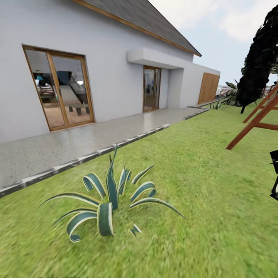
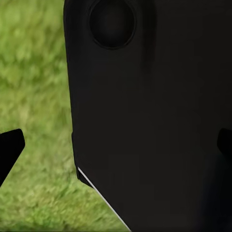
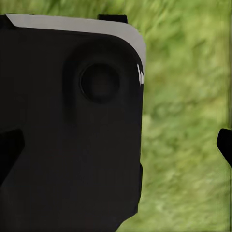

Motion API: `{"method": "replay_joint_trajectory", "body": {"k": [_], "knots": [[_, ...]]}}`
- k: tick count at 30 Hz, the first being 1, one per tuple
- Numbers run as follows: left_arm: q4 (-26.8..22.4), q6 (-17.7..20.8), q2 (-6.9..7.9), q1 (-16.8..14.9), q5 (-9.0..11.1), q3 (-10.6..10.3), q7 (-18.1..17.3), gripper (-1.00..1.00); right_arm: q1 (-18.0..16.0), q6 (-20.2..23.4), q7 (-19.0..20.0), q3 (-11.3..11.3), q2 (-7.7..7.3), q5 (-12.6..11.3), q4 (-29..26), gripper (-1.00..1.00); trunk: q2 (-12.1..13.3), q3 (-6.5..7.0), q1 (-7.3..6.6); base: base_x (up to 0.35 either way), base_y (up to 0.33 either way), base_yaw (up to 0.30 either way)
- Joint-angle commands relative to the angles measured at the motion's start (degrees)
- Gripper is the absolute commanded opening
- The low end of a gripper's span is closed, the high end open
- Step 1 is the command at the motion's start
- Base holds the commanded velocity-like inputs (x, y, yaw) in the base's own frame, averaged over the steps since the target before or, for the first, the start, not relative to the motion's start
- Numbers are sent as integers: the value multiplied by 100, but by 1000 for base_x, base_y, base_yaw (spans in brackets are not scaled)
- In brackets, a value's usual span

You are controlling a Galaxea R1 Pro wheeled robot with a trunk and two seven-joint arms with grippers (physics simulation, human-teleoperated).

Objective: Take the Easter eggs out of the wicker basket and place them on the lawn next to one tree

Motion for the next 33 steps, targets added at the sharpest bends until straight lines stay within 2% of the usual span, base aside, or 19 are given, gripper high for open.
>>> {"method": "replay_joint_trajectory", "body": {"k": [1, 7, 19, 33], "knots": [[-12, 2, 0, 4, 1, -2, -1, 100, -4, -2, -4, 1, 0, 4, 6, 100, -2, -4, 1, 108, -25, 254], [-13, 2, 0, 4, 1, -2, -1, 100, -4, -2, -4, -2, 0, 4, 1, 100, -2, -4, 1, 108, -5, 237], [-18, 6, 0, 4, 1, 1, -1, 100, -4, -2, -4, 1, -6, 4, 2, 100, -2, -4, 1, 311, -15, 16], [-20, 2, 0, 4, 1, 9, -1, 100, -4, -2, -4, 1, -1, 4, 6, 100, -2, -4, 1, 267, -211, 11]]}}
